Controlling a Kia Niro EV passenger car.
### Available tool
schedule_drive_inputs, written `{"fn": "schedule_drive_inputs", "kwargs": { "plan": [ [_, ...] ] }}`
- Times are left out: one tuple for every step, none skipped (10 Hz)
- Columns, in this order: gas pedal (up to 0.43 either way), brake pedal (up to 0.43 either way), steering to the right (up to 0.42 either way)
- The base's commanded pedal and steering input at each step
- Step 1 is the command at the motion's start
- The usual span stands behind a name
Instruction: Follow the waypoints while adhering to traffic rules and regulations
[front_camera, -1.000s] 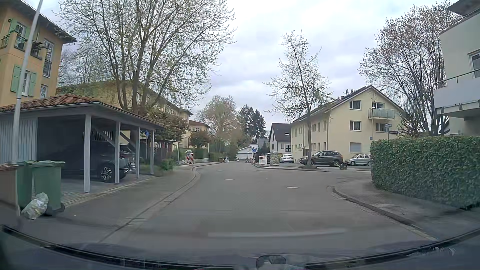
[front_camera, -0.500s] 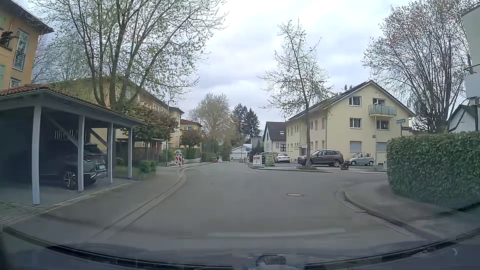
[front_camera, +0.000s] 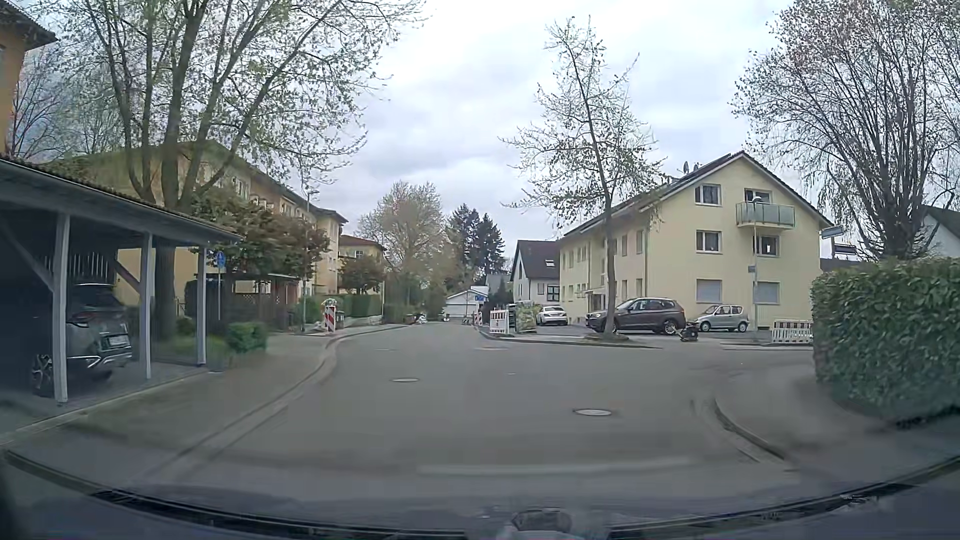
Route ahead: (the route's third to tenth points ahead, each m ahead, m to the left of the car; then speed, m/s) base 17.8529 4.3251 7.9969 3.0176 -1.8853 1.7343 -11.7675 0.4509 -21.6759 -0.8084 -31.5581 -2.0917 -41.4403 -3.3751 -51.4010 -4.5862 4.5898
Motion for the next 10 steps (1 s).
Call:
{"fn": "schedule_drive_inputs", "kwargs": {
  "plan": [
    [0.020, 0.000, 0.064],
    [0.020, 0.000, 0.065],
    [0.020, 0.000, 0.073],
    [0.020, 0.000, 0.084],
    [0.020, 0.000, 0.097],
    [0.020, 0.000, 0.105],
    [0.020, 0.000, 0.106],
    [0.020, 0.000, 0.106],
    [0.020, 0.000, 0.109],
    [0.020, 0.000, 0.117]
  ]
}}
